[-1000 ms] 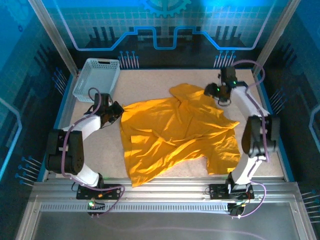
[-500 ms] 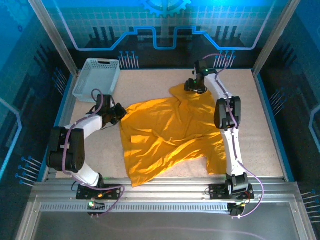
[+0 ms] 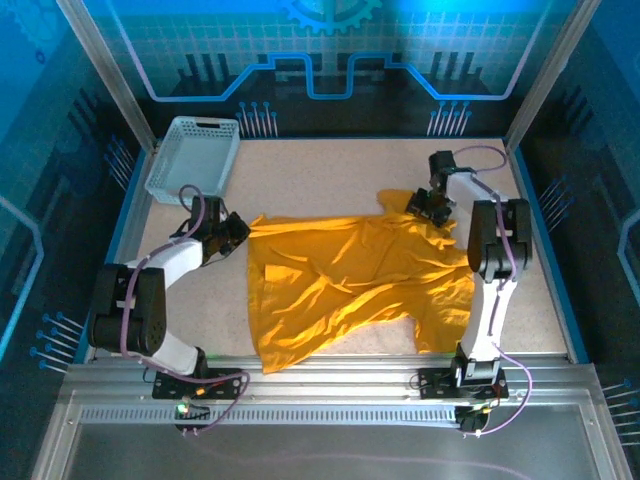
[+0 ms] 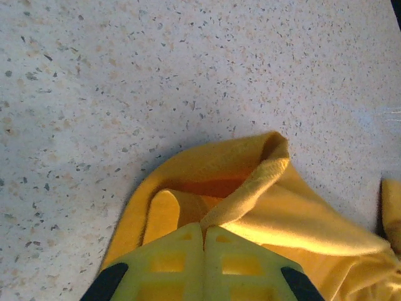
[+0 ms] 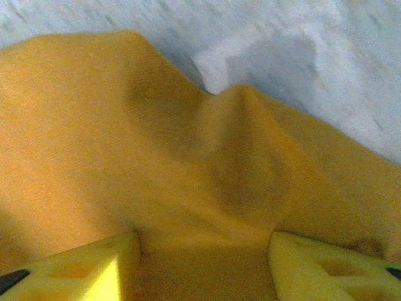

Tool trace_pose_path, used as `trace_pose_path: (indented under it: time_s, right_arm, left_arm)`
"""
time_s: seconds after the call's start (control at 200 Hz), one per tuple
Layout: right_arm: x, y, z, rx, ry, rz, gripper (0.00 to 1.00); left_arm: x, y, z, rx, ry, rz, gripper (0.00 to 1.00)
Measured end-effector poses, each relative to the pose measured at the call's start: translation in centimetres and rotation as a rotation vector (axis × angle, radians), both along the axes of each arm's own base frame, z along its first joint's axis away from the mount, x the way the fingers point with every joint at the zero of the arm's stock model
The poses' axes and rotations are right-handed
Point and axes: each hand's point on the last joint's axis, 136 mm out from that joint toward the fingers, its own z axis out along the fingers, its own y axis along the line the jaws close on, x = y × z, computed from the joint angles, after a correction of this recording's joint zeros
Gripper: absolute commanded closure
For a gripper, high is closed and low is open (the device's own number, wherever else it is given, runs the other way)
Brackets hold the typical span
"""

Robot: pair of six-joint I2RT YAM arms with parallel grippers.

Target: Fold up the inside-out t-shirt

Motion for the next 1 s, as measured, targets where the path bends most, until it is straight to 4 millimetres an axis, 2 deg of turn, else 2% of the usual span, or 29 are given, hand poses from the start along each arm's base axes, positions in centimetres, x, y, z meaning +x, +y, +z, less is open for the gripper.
trace_pose_path:
  time_s: [0.11, 0.185, 0.27, 0.39, 0.49, 0.56, 0.665, 0.835, 0.875, 1.0]
  right_arm:
    - [-2.8, 0.4, 0.3, 0.01, 0.003, 0.005, 0.41]
    - [-2.5, 0.5, 1.3, 0.009, -0.023, 0.022, 0.41]
    - [-0.3, 0.5, 3.4, -0.008, -0.083, 0.054, 0.41]
    - [4.6, 0.5, 7.5, -0.036, -0.215, 0.099, 0.41]
    - [7.8, 0.6, 8.9, -0.049, -0.274, 0.125, 0.41]
    - [9.2, 0.7, 8.2, -0.055, -0.271, 0.143, 0.42]
    - [10.5, 0.9, 5.3, -0.056, -0.217, 0.175, 0.43]
    - [10.4, 2.1, 0.5, -0.063, -0.104, 0.254, 0.43]
    - [10.3, 2.3, 0.1, -0.079, -0.091, 0.268, 0.43]
    - [10.6, 3.3, 1.2, -0.086, -0.102, 0.299, 0.46]
  left_arm:
    - [0.1, -0.1, 0.0, -0.004, -0.005, 0.0, 1.0]
    - [0.2, -0.3, 0.0, -0.012, -0.01, -0.009, 1.0]
    - [0.5, -0.6, -0.4, -0.025, 0.004, -0.024, 1.0]
    - [0.7, -0.8, -0.8, -0.035, 0.016, -0.033, 1.0]
    - [0.7, -0.9, -0.8, -0.041, 0.017, -0.038, 1.0]
    - [0.8, -1.0, -0.6, -0.042, 0.015, -0.039, 1.0]
    - [1.1, -1.0, -0.2, -0.04, 0.003, -0.042, 1.0]
    - [1.4, -1.0, 0.1, -0.039, -0.004, -0.042, 1.0]
    - [1.4, -1.0, 0.0, -0.039, -0.003, -0.042, 1.0]
    - [1.3, -1.0, -0.2, -0.039, 0.003, -0.042, 1.0]
